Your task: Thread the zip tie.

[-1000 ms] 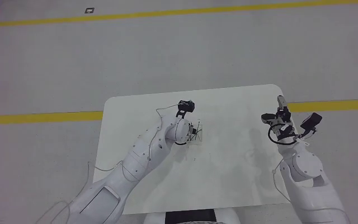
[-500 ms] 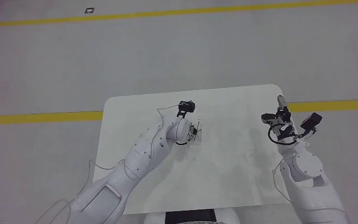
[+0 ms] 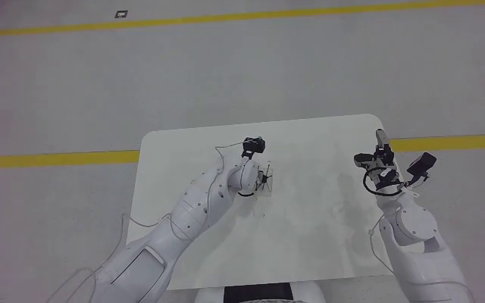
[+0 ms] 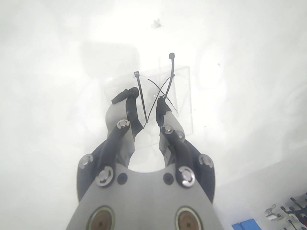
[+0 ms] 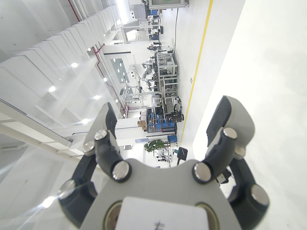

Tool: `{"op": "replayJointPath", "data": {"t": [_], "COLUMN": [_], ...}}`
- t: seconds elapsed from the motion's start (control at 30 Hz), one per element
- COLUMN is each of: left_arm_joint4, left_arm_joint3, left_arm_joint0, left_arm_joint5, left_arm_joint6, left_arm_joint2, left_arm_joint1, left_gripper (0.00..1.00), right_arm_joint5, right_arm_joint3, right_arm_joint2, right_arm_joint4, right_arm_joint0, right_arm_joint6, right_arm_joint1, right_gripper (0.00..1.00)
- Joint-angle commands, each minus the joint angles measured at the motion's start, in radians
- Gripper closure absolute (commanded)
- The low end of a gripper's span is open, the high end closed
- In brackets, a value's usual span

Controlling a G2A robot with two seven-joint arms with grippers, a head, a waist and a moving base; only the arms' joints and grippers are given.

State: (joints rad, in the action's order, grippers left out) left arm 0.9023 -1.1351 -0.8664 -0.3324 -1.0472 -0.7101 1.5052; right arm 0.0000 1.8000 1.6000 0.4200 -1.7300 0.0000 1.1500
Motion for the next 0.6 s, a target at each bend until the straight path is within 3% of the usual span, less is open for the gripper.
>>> {"op": "replayJointPath", "data": {"t": [0.0, 0.27, 0.57], "left_arm_joint4": [0.003, 0.013, 0.02], "left_arm_joint3": [0.001, 0.004, 0.007], "left_arm_joint0": [0.002, 0.007, 0.006], "left_arm_joint5": [0.006, 0.021, 0.008], "left_arm_joint6": [-0.002, -0.002, -0.004], "left_arm_joint2": [0.007, 0.019, 0.029], "left_arm_joint1": [0.001, 0.001, 0.002], "left_gripper": [0.79, 0.77, 0.75], "right_arm_joint5": [0.0, 0.0, 0.0], "right_arm_joint3": [0.0, 0.0, 0.0], "right_arm_joint2": [0.0, 0.0, 0.0], "right_arm_joint4": [0.0, 0.0, 0.0], "right_arm_joint0": [0.0, 0.0, 0.0], "right_arm_joint6": [0.0, 0.0, 0.0], "right_arm_joint1": [0.0, 0.0, 0.0], "right_gripper": [0.0, 0.0, 0.0]}}
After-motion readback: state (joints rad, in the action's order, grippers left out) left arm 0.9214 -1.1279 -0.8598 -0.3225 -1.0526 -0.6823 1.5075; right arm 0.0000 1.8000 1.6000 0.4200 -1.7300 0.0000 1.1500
